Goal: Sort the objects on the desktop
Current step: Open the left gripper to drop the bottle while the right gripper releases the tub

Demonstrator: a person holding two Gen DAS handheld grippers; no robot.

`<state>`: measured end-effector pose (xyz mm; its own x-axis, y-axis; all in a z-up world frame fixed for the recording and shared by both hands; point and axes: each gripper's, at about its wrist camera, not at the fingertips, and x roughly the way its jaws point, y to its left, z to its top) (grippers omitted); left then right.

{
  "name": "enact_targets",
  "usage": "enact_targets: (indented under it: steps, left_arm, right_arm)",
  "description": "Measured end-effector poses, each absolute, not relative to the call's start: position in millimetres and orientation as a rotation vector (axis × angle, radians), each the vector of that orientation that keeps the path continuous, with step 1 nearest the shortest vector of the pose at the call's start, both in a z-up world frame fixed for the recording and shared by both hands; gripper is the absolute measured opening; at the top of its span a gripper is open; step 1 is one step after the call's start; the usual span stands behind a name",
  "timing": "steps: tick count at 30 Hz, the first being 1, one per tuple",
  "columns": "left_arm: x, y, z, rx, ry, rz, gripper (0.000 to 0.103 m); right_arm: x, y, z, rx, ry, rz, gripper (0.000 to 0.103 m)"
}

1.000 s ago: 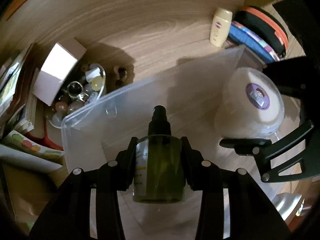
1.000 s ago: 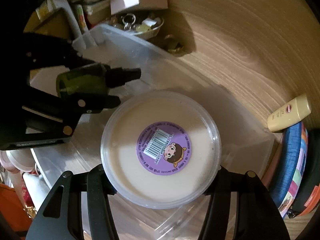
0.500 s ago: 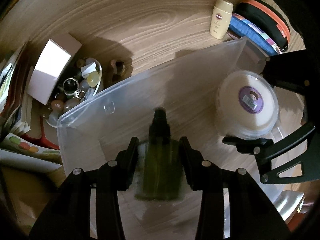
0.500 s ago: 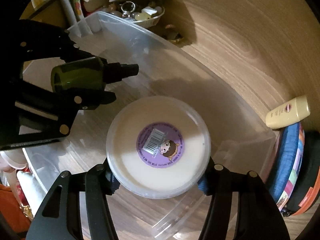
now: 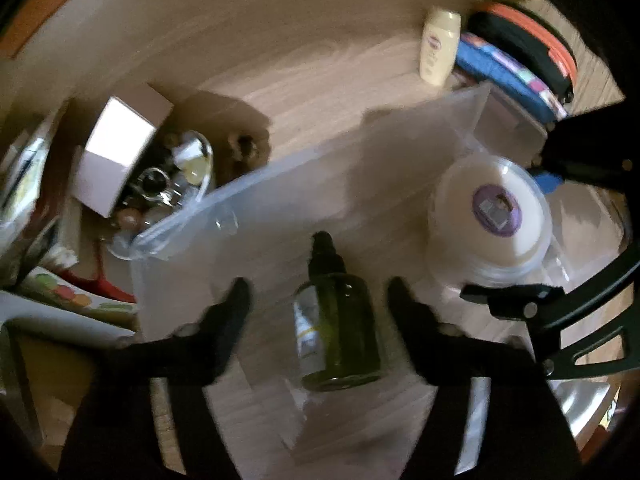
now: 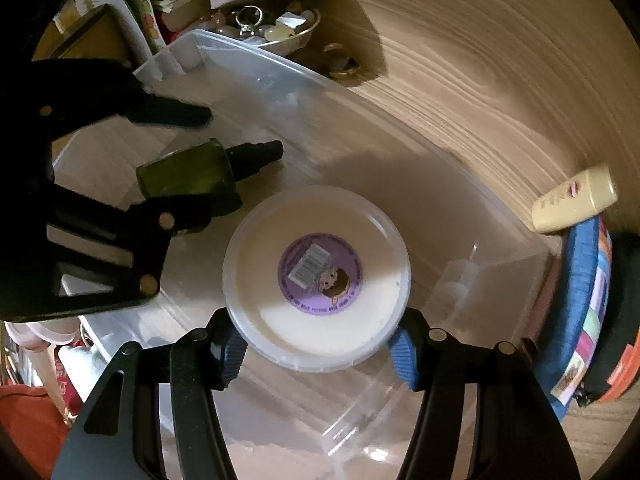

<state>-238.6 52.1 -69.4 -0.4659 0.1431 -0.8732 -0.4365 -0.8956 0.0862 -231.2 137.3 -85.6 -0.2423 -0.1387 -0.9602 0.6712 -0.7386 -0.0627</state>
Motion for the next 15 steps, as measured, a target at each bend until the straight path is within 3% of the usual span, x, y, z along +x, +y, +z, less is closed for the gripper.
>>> enact_targets:
  steps: [12,15]
  left_arm:
    - [-223,35,-37,-1.302,0.36,2.454,0.079]
    - [-215,34,-31,-1.28,0.362,2.471,0.085]
  right_arm:
    - [-199,127,-55,1.474,0.71,-2.103,0.062]
    - [-191,130,-46,1.428,0.771,-2.142,0.069]
